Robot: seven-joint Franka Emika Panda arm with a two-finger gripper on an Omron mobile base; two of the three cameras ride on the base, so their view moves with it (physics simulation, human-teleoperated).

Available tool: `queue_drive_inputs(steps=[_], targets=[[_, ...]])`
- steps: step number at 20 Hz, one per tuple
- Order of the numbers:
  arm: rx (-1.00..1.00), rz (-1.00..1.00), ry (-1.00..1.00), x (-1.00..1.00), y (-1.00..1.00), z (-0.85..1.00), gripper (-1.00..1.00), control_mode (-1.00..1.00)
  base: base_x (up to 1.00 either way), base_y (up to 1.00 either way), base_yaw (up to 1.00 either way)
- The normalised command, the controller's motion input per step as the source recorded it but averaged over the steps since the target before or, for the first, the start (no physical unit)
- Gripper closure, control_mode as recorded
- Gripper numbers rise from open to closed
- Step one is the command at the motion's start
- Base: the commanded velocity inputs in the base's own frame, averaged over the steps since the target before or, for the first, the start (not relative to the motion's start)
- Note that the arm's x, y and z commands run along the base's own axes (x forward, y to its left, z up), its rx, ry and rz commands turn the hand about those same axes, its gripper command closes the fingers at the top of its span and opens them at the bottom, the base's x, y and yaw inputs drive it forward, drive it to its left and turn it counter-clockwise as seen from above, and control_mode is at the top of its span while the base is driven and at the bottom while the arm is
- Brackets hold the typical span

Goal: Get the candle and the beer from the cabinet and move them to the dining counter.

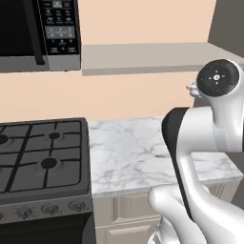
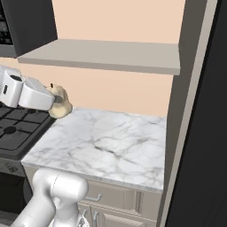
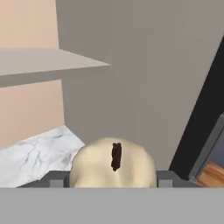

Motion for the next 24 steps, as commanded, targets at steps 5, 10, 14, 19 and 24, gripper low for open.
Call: queue_drive_inputs(steps=[5,10,14,19,24], targets=[[0.00,0.00,0.00,0.00,0.00,0.00,1.00,1.00,-0.25,0.56,0.42],[0.00,0.00,0.00,0.00,0.00,0.00,1.00,1.00,-0.13,0.62,0.50],[0.00,0.00,0.00,0.00,0.00,0.00,1.00,1.00,-0.28,0.68,0.49],[0.00,0.00,0.00,0.00,0.00,0.00,1.00,1.00,-0.26,0.86,0.48],[0.00,0.00,0.00,0.00,0.00,0.00,1.00,1.00,-0.24,0.82,0.50]])
